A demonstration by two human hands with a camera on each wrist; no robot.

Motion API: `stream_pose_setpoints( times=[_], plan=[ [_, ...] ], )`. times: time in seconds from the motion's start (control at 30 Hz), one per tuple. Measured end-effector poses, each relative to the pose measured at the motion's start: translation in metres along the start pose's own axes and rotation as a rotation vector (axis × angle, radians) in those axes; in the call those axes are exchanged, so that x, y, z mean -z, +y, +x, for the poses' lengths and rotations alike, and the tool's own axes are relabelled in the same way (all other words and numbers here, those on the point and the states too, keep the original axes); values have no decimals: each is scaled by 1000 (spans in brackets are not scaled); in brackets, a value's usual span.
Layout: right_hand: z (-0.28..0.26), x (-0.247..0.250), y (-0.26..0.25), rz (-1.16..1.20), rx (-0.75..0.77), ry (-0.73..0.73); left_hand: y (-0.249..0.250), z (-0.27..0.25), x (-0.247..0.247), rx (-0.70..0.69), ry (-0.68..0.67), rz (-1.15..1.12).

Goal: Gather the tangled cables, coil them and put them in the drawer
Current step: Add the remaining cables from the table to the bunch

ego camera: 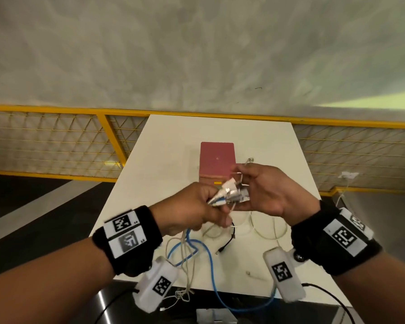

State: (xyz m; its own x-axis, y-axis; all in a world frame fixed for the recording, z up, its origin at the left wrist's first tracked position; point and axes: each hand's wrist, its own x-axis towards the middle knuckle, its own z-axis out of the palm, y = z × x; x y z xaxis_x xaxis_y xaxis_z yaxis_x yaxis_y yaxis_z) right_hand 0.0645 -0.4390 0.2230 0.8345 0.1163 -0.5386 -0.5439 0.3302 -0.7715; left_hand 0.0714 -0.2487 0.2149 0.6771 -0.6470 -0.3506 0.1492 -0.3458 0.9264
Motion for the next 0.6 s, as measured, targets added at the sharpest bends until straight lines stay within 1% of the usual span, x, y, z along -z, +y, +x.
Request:
stream_pose_setpoints(
  times=[0.07,0.1,0.13,0.2,0.3,0.4,0.43,0.47,0.53,0.57,0.6],
  plan=[
    [-1,7,1,-154,12,42,-5,-11,9,85,-164,105],
    [-1,11,3,-268,8,43,-7,-15,14,111,-205,130],
    [-2,13,7,-391,1,28,-5,-19,19,126,-216,134],
    [-6,19,19,-628,-34,-50,2,-25,30,106,-155,91],
    [-8,24,48,-1003,-59,-233,17,-27,46,4,31,-58],
    [-3,23,90,-1568,11,-431,32,-27,56,-54,167,-190],
    [-1,22,104,-1711,14,-509,35,-27,57,-65,192,-206],
    [-1,21,115,-1791,-16,-589,38,-27,58,-72,207,-205],
    [4,22,130,-1838,-100,-708,41,-28,56,-77,226,-192],
    [8,24,134,-1835,-136,-715,41,-27,55,-77,229,-194],
    [14,28,135,-1827,-135,-677,40,-27,52,-78,228,-201]
  ],
)
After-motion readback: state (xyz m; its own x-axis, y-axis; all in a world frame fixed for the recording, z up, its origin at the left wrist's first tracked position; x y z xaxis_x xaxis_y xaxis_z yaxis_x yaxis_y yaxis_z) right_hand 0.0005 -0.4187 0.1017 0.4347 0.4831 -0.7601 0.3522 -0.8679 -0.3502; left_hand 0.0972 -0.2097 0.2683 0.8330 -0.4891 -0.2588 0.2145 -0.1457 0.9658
